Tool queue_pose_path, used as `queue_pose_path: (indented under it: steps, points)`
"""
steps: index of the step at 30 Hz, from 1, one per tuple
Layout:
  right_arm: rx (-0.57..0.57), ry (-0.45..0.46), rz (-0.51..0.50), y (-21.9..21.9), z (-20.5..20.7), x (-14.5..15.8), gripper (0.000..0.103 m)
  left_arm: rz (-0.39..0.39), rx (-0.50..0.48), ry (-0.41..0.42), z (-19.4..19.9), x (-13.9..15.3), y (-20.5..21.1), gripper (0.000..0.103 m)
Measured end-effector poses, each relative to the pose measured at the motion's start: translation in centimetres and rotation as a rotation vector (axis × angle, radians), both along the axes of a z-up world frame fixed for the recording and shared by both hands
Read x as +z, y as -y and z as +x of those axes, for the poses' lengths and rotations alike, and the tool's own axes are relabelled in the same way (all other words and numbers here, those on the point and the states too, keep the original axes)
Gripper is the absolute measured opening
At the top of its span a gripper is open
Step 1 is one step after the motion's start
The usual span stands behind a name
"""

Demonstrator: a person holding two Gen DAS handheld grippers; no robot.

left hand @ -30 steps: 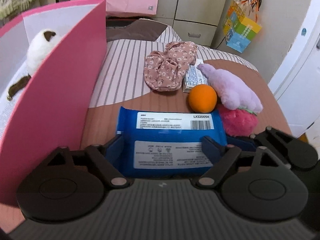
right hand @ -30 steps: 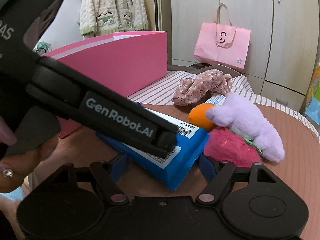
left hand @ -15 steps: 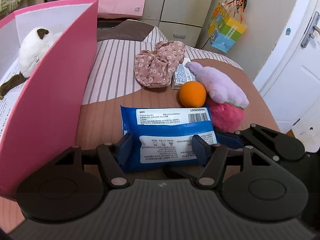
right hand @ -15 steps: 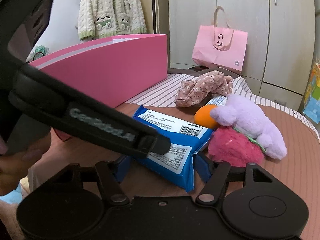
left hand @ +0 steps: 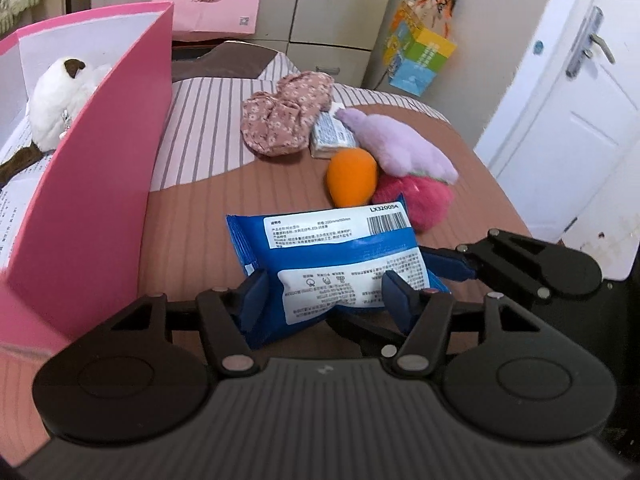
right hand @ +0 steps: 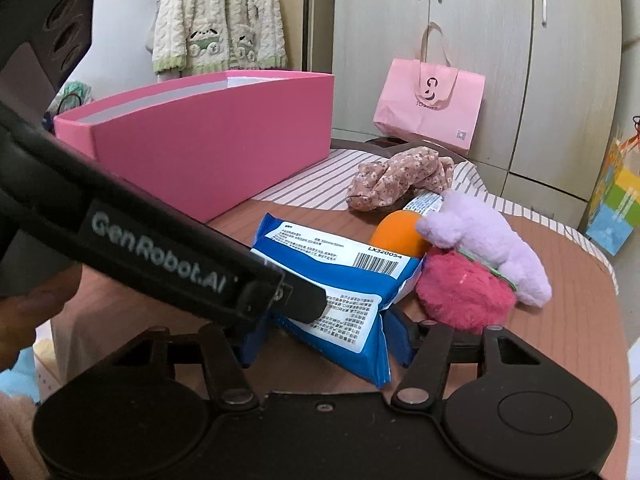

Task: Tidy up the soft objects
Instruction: 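Lift the wipes pack with the left gripper and carry it over the pink box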

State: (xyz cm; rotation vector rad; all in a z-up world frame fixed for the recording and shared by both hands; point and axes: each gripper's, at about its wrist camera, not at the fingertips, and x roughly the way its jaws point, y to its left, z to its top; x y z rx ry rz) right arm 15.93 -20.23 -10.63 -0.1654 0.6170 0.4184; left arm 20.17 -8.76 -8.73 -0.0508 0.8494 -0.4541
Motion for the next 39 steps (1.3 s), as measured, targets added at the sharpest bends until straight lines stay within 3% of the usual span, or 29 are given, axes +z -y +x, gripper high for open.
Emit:
queue_pose_path:
  steps: [10, 19, 31, 39]
  points:
    - [-0.013, -0.13, 0.059, 0.7, -1.1, 0.8, 0.066, 0.059, -0.017, -0.094, -1.1, 1.1, 0.6, 0.058]
    - [-0.037, -0.191, 0.064, 0.9, -3.0, 3.3, 0.066, 0.052, -0.078, -0.093, -3.5, 3.1, 0.5, 0.058]
    - [-0.059, -0.185, -0.017, -0.6, -6.3, 5.4, 0.066, 0.039, -0.116, -0.113, -6.2, 4.7, -0.2, 0.057]
    - [-0.034, -0.173, -0.018, -2.0, -8.6, 7.9, 0.066, 0.01, -0.135, -0.094, -8.6, 7.1, -2.8, 0.057]
